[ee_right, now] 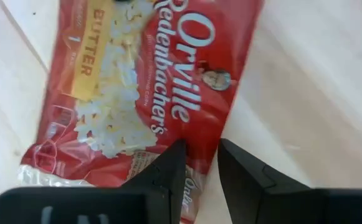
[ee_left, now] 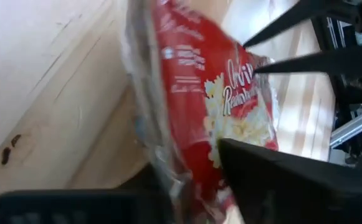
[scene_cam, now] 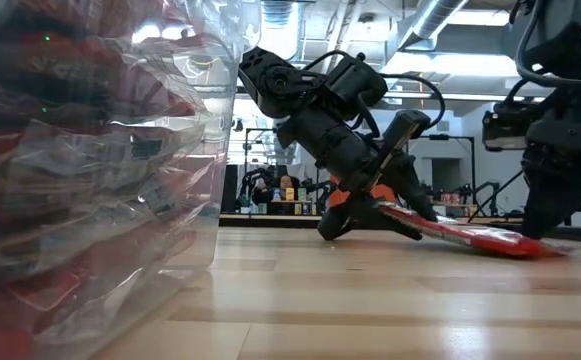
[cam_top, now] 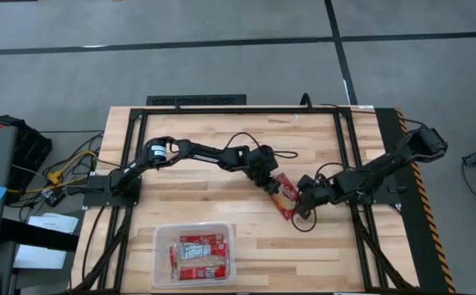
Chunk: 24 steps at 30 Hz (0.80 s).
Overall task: Sort popcorn bags into baskets
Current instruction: Put the red popcorn bag into the transparent bin
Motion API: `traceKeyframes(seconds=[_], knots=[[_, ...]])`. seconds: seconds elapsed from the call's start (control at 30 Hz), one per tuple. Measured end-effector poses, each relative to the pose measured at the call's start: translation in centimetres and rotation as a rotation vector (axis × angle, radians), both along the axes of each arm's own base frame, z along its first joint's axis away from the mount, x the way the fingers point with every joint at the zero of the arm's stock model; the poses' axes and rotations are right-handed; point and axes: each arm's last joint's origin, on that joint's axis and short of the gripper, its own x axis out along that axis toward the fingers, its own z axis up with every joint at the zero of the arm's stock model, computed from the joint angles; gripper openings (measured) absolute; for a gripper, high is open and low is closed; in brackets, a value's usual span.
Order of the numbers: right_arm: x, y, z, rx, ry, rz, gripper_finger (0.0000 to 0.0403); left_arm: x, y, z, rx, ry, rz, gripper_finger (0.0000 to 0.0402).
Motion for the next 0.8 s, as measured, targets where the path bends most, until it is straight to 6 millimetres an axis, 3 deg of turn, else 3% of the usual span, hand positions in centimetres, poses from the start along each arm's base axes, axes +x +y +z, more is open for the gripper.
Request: traceKeyframes(seconds=[0.07,0.13,0.27,0.43,0.63,0.8], knots=[[-0.3,0.0,0.7,0.0,-0.02,0.014,0.0118,0.1,0.4,0.3,-0.026,-0.002,-0.006,0.0046],[-0.5,0.0,1.7,0.006,-0.042,0.022,0.0118,0.4,0.8,0.6,-0.052,-0.002,-0.008,0.0017],[-1.6,-0.4,3.8,-0.002,-0.048,0.018,0.0118,1.1,1.3,2.7,-0.071,-0.032,-0.004,0.0012],[-3.1,-1.0,7.0,0.02,-0.12,0.017,0.0118,0.3,1.5,8.6,-0.027,-0.06,-0.009,0.0006],[-4.8,-1.7,10.1,0.019,-0.278,0.027,0.0118,-4.2,0.5,15.6,0.101,0.044,-0.023,0.0004],[-5.8,-2.3,11.2,-0.026,-0.365,0.034,0.0118,-9.8,-2.9,21.2,0.23,0.198,0.027,0.0008]])
